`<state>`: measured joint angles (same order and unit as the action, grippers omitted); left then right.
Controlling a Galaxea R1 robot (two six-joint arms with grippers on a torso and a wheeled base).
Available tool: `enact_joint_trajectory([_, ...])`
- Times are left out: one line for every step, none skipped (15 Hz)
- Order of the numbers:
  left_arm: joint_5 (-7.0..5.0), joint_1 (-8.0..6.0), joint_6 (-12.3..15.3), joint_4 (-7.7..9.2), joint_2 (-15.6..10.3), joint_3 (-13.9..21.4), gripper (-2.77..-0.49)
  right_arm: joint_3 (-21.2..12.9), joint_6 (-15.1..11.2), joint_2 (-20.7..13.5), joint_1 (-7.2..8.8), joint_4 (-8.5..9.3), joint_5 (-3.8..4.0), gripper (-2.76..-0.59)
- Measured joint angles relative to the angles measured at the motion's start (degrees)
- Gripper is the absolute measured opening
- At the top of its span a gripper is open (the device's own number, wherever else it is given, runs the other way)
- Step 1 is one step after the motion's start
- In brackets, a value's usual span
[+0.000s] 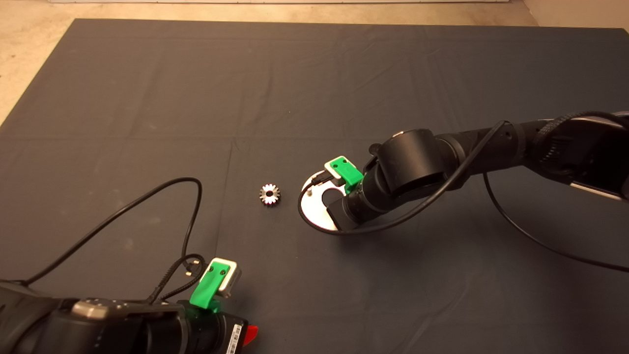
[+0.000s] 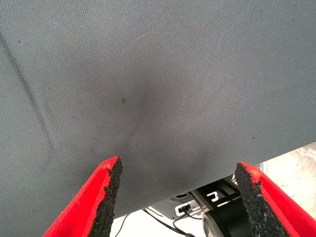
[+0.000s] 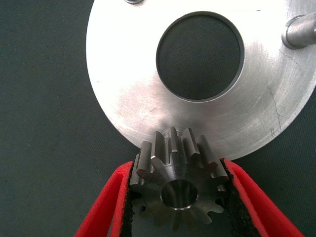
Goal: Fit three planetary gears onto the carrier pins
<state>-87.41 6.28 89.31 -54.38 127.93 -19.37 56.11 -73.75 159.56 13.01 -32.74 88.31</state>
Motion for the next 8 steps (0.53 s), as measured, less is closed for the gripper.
enact_joint_trajectory([0.0,0.0,0.0,0.0,0.0,0.0,-1.64,0.0,0.0,0.0,0.0,0.0,0.0,-2.28])
enact_joint_trajectory([0.0,0.01,0.0,0.0,0.0,0.0,-1.64,0.0,0.0,0.0,-0.02,0.0,0.0,-2.26])
enact_joint_trajectory([0.0,0.0,0.0,0.0,0.0,0.0,-1.64,0.1,0.0,0.1,0.0,0.0,0.02,-2.25])
enact_joint_trajectory([0.0,0.0,0.0,0.0,0.0,0.0,-1.64,0.1,0.0,0.2,0.0,0.02,0.16,-2.25])
enact_joint_trajectory([-0.02,0.0,0.0,0.0,0.0,0.0,-1.64,0.2,0.0,0.2,0.0,0.04,0.15,-2.23])
enact_joint_trajectory([-0.02,0.0,0.0,0.0,0.1,0.0,-1.64,0.4,0.0,0.3,-0.05,0.04,0.0,-2.2])
enact_joint_trajectory([0.01,0.01,0.0,0.0,0.3,0.0,-1.64,1.7,0.1,0.5,-1.27,-0.09,-0.85,-2.19])
enact_joint_trajectory([-0.02,0.0,0.1,-0.05,0.5,0.0,-1.64,2.1,0.2,0.6,-2.15,-0.24,-0.91,-2.17])
